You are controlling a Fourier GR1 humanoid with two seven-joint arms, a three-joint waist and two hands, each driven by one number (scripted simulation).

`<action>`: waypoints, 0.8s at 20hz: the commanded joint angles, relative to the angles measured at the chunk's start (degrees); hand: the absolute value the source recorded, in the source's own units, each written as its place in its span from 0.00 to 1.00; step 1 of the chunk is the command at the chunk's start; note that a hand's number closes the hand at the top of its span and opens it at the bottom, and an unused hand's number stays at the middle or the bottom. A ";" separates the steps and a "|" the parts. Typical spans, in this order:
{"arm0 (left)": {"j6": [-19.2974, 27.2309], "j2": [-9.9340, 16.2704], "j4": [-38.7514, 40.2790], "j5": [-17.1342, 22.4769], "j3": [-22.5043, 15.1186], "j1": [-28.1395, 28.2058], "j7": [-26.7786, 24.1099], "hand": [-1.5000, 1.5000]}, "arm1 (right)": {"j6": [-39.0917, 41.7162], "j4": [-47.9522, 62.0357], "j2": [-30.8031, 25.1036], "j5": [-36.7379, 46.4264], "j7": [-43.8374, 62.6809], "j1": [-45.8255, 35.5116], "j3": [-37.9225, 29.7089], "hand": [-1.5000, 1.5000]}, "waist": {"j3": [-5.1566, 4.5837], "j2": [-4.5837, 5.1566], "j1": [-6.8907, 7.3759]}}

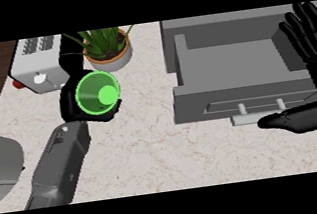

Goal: Pick up the cup, place it into the drawer and close the drawer

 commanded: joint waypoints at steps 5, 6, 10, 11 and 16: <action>4.96 -5.00 -14.65 1.34 -6.84 -9.28 18.73 1.00 | 0.00 4.79 -0.90 1.05 -2.04 -1.68 -1.66 0.00 | 0.08 -0.30 0.90; 3.97 -3.69 -15.09 0.55 -5.47 -10.00 20.09 1.00 | -1.46 2.41 0.40 2.11 -1.33 -1.44 -0.38 0.00 | 0.02 -0.03 0.32; 12.47 -5.09 -15.89 2.66 -9.91 -19.12 28.77 1.00 | 2.03 2.37 -2.33 -1.97 -0.51 -1.41 -2.86 0.00 | 0.02 -0.04 -0.78; 16.14 -5.10 -17.88 3.73 -14.18 -18.77 29.52 1.00 | 0.88 3.27 -0.27 0.12 -2.51 -0.35 -1.01 0.00 | 0.02 -0.10 -0.72; 20.86 -5.13 -12.85 2.67 -13.29 -28.31 37.30 1.00 | 1.78 1.47 -0.78 -0.64 -4.04 1.65 -2.18 0.00 | 0.02 0.27 -1.21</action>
